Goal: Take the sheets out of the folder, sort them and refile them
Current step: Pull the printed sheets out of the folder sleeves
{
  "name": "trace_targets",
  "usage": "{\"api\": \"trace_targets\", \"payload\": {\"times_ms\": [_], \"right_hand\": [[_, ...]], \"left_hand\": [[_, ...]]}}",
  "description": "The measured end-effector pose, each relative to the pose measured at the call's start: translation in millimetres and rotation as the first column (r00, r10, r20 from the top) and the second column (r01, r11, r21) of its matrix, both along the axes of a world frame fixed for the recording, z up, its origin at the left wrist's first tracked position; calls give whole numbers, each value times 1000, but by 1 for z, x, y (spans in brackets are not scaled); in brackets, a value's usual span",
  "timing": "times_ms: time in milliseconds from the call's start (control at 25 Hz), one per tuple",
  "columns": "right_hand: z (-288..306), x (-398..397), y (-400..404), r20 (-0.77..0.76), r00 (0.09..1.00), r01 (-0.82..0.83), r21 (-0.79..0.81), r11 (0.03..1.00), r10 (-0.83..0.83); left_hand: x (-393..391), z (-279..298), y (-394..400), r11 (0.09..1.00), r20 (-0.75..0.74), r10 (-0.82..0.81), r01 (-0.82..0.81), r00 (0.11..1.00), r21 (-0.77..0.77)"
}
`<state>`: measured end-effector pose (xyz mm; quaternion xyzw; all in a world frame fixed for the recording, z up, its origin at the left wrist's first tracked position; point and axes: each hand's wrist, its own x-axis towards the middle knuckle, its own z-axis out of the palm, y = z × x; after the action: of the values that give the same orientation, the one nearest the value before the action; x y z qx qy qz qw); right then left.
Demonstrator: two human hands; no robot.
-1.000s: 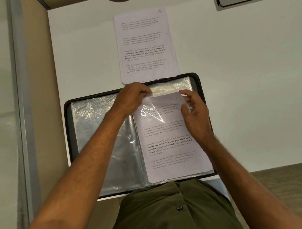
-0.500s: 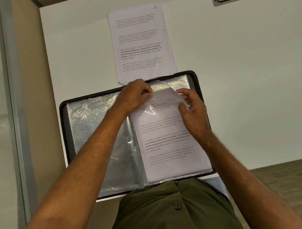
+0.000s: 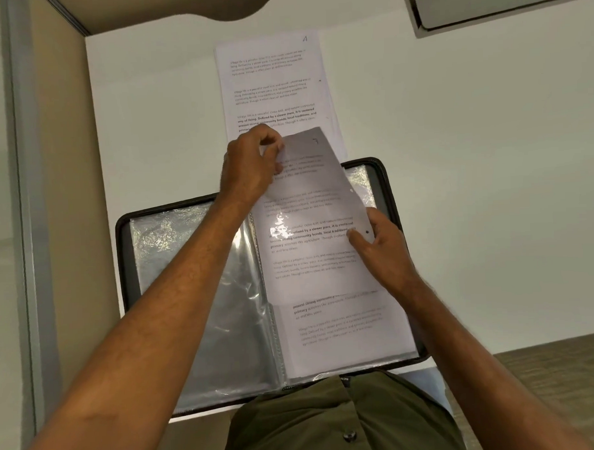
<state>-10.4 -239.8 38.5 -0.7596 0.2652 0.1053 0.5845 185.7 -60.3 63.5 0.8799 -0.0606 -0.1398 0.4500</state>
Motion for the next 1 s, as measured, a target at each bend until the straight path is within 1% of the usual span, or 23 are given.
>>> {"api": "trace_targets", "payload": {"times_ms": [200, 280, 360, 440, 520, 600, 680, 760, 840, 920, 1000], "right_hand": [[-7, 0, -3, -25, 1000, -5, -11, 1000, 5], [-9, 1, -3, -18, 1000, -10, -11, 1000, 10], [-12, 1, -3, -15, 1000, 2, -5, 1000, -2], [-15, 1, -4, -15, 1000, 9, -21, 1000, -9], [-15, 0, -4, -11, 1000, 3, -45, 999, -3], [-16, 1, -3, -11, 1000, 2, -51, 999, -2], [-16, 2, -3, -14, 1000, 8, -43, 999, -8], [-17, 2, -4, -21, 1000, 13, -26, 1000, -13], [-17, 3, -3, -24, 1000, 13, -9, 1000, -13], [-17, 3, -3, -39, 999, 22, 17, 1000, -22], [-18, 3, -4, -47, 998, 55, 75, 996, -52]], "left_hand": [[22, 10, -6, 972, -25, 112, -114, 993, -205], [25, 8, 0, 963, 3, 128, -124, 992, -241], [22, 1, 9, 972, 60, 129, -114, 990, -203], [15, -8, 20, 972, 33, 181, -174, 983, -157], [7, -16, 31, 963, -68, 240, -246, 968, -106], [1, -23, 43, 963, -180, 256, -267, 950, -38], [-4, -28, 54, 977, -287, 199, -214, 937, -20], [-8, -31, 59, 992, -344, 113, -125, 932, -13], [-6, -31, 60, 996, -332, 85, -94, 939, -11], [-1, -32, 60, 994, -298, 97, -107, 950, -18], [4, -35, 59, 989, -267, 127, -141, 955, -35]]}}
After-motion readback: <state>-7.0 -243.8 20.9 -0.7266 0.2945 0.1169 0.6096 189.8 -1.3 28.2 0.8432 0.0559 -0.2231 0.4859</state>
